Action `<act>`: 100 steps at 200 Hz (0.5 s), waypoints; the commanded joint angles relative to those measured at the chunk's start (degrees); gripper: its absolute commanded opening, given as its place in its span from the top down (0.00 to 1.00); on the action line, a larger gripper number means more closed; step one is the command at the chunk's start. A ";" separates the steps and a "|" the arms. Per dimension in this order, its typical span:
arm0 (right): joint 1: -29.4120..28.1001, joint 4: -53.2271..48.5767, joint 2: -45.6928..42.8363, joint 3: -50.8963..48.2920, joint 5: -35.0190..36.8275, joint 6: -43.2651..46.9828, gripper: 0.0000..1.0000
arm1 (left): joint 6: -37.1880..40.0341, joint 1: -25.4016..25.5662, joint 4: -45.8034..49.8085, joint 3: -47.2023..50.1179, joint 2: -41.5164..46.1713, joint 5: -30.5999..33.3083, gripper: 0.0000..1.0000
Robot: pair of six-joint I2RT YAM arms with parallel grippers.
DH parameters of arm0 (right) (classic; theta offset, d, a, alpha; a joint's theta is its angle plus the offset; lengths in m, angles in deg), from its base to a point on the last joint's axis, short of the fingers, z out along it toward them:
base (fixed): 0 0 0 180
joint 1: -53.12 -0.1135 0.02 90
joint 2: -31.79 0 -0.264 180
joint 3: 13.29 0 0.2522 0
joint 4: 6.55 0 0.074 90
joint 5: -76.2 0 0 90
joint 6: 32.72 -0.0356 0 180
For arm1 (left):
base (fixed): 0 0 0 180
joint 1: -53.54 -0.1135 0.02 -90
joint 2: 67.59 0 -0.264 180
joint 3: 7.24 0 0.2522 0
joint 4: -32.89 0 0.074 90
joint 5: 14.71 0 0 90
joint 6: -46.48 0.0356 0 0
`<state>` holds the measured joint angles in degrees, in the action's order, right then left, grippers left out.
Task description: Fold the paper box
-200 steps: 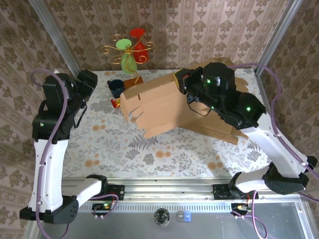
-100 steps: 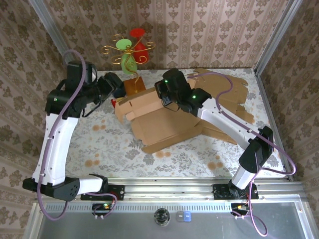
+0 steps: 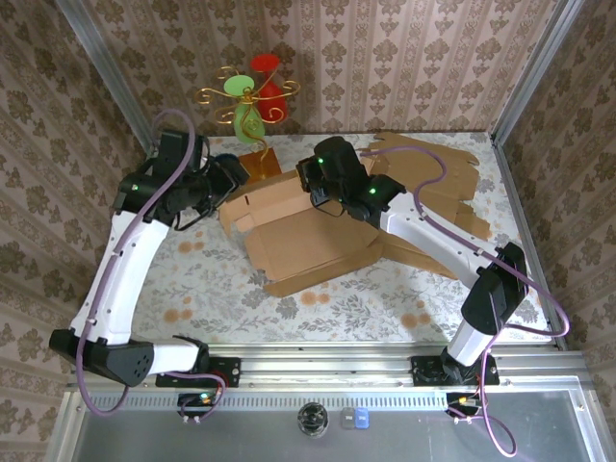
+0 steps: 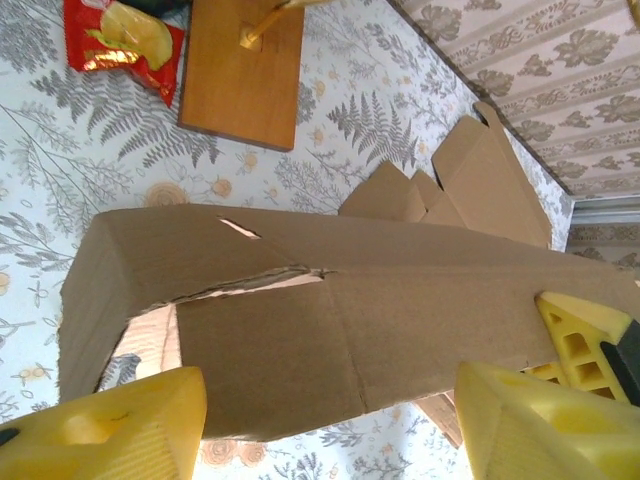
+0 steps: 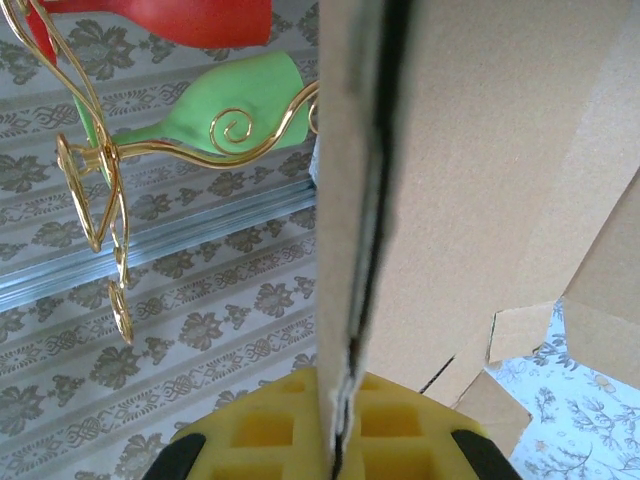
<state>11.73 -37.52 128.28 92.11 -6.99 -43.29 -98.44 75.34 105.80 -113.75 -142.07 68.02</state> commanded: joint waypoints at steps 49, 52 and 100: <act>0.39 2.64 -2.52 -1.69 -0.70 -2.81 1.00 | -3.86 2.54 -6.45 4.48 -1.17 -2.20 0.45; 0.36 2.63 -2.75 -1.86 -0.75 -2.93 1.00 | -4.00 2.62 -6.72 4.61 -1.18 -2.21 0.46; -0.77 1.70 -6.57 -5.69 2.42 -5.83 1.00 | -5.74 3.55 -15.28 7.84 -0.80 -4.05 0.65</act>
<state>11.82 -36.75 126.25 88.81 -6.86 -46.24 -102.98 78.49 96.67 -107.45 -142.98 65.77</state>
